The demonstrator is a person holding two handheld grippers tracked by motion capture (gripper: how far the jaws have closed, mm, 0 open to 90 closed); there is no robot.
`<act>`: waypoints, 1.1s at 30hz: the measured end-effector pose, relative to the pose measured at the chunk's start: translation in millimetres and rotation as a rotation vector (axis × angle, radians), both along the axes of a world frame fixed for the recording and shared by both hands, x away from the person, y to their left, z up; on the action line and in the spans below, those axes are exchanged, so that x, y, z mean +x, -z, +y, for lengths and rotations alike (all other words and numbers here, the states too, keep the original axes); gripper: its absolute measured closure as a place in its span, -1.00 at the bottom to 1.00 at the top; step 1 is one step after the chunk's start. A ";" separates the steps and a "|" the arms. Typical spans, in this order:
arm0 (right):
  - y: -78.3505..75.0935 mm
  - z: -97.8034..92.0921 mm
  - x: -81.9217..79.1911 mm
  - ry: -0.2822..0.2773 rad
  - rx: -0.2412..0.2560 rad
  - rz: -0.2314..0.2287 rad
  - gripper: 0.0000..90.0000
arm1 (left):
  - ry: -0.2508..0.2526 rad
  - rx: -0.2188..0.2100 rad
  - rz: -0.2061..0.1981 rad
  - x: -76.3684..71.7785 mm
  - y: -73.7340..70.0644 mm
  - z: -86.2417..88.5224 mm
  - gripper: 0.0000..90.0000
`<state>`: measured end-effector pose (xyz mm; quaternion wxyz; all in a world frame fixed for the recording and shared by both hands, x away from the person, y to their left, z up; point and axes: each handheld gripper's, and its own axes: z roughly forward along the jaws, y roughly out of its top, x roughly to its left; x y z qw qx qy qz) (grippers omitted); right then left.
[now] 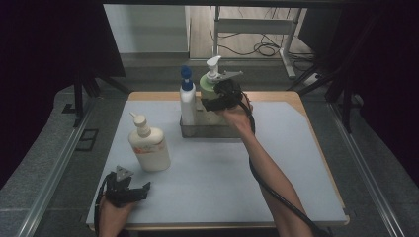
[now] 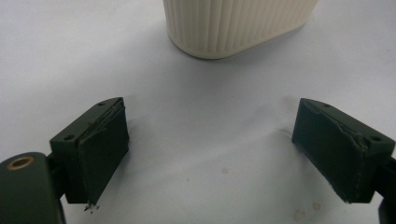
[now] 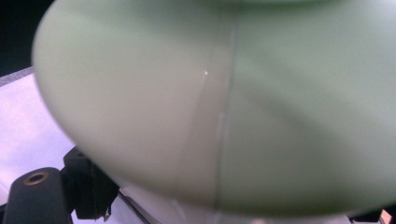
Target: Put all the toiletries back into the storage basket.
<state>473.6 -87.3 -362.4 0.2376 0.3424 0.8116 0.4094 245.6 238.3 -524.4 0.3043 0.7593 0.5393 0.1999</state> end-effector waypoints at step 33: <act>31.8 0.9 3.8 -0.012 -0.032 0.070 -0.74 | 0.000 0.000 -0.001 0.0 0.1 0.0 -0.76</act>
